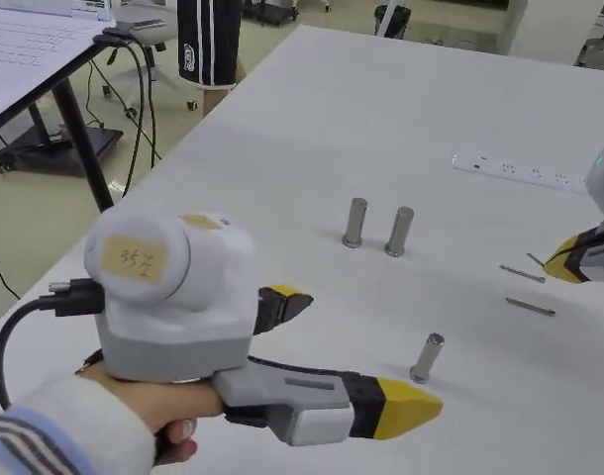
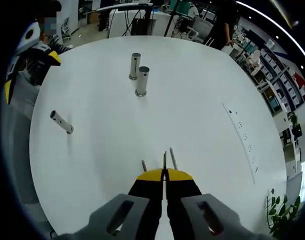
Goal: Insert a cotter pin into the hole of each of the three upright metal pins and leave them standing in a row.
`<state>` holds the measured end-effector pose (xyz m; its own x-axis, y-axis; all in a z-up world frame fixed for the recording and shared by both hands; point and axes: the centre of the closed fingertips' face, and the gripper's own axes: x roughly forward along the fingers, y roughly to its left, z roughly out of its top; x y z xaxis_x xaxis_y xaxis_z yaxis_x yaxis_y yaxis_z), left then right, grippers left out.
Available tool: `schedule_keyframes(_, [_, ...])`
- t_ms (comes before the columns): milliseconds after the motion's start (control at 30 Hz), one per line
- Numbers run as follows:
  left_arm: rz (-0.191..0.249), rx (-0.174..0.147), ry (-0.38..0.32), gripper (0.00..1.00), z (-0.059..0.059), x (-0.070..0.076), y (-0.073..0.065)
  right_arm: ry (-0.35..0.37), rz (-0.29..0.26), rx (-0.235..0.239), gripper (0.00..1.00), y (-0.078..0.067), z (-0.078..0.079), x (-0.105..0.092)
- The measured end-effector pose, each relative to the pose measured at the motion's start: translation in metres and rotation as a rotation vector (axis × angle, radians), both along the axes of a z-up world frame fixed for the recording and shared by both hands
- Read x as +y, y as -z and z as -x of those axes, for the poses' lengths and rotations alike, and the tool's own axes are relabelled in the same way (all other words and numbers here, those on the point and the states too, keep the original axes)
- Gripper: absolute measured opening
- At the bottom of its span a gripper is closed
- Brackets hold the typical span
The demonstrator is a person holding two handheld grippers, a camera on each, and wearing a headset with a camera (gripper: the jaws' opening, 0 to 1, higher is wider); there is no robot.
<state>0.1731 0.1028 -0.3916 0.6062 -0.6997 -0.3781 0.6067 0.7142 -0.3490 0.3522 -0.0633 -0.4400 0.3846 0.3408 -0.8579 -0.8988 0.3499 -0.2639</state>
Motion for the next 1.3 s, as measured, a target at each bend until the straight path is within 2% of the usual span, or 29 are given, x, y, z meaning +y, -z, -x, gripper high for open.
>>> schedule_keyframes(67, [-0.001, -0.005, 0.004, 0.88, -0.001, 0.000, -0.001, -0.006, -0.016, -0.009, 0.00, -0.006, 0.005, 0.003])
schedule_keyframes(133, [0.000, -0.007, 0.009, 0.87, -0.001, -0.001, -0.002, -0.008, -0.055, -0.005, 0.00, -0.009, 0.006, 0.008])
schedule_keyframes(267, [0.002, -0.011, 0.021, 0.86, -0.001, -0.003, -0.004, -0.023, -0.077, -0.021, 0.00, -0.017, 0.018, 0.013])
schedule_keyframes(367, [0.003, -0.009, 0.030, 0.85, -0.001, -0.005, -0.004, -0.026, -0.110, -0.034, 0.00, -0.020, 0.016, 0.017])
schedule_keyframes(433, [0.007, -0.005, 0.040, 0.84, -0.001, -0.007, -0.005, -0.030, -0.147, -0.047, 0.00, -0.028, 0.027, 0.023])
schedule_keyframes(633, [0.006, -0.001, 0.054, 0.81, -0.002, -0.011, -0.005, -0.060, -0.209, -0.094, 0.00, -0.049, 0.051, 0.034])
schedule_keyframes(800, [0.030, -0.005, 0.075, 0.78, -0.005, -0.019, -0.010, -0.108, -0.226, -0.128, 0.00, -0.064, 0.074, 0.042])
schedule_keyframes(1133, [0.081, 0.008, 0.108, 0.66, -0.009, -0.034, -0.018, -0.150, -0.287, -0.165, 0.00, -0.081, 0.111, 0.060])
schedule_keyframes(1300, [0.119, 0.035, 0.093, 0.65, -0.013, -0.037, -0.020, -0.170, -0.322, -0.186, 0.00, -0.088, 0.127, 0.068])
